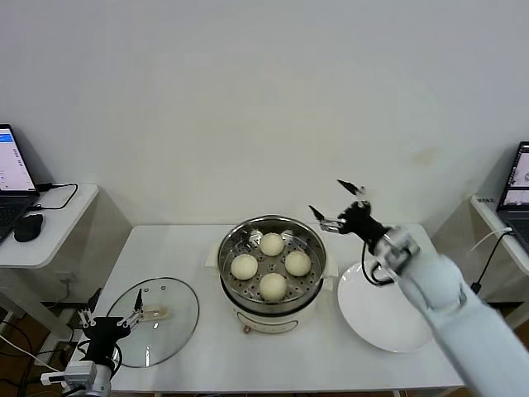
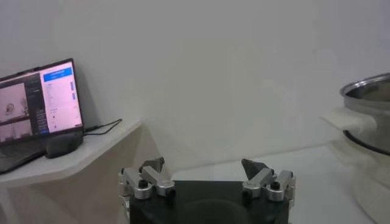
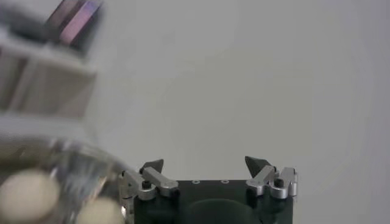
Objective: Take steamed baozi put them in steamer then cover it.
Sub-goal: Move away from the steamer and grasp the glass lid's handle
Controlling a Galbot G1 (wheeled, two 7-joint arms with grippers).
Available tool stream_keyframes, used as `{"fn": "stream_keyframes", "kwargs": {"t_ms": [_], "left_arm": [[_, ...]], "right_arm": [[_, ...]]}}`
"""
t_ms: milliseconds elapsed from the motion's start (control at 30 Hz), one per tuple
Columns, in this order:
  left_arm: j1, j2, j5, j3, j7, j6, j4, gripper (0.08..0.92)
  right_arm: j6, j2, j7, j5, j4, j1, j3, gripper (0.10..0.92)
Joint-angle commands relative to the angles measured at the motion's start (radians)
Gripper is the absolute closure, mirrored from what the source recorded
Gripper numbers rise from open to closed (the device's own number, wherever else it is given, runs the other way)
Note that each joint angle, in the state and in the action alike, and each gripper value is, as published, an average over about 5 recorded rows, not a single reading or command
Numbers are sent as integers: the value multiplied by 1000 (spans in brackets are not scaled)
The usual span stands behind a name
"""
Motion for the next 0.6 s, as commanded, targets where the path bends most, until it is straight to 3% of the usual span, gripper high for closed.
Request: {"fn": "stream_keyframes", "kwargs": {"t_ms": [33,300,600], "left_arm": [[-11,-5,230,16,-44,-112,62,177],[15,68,915,-59,-143,-239,181,177],[140,147,1259,-115,-189,-296,305,177]], "right_arm": [[234,435,-87,-80,38,-539,508,203],[219,529,-19,-136,74,-641,530,203],[254,562,96,-180,29,-661,548,203]]}}
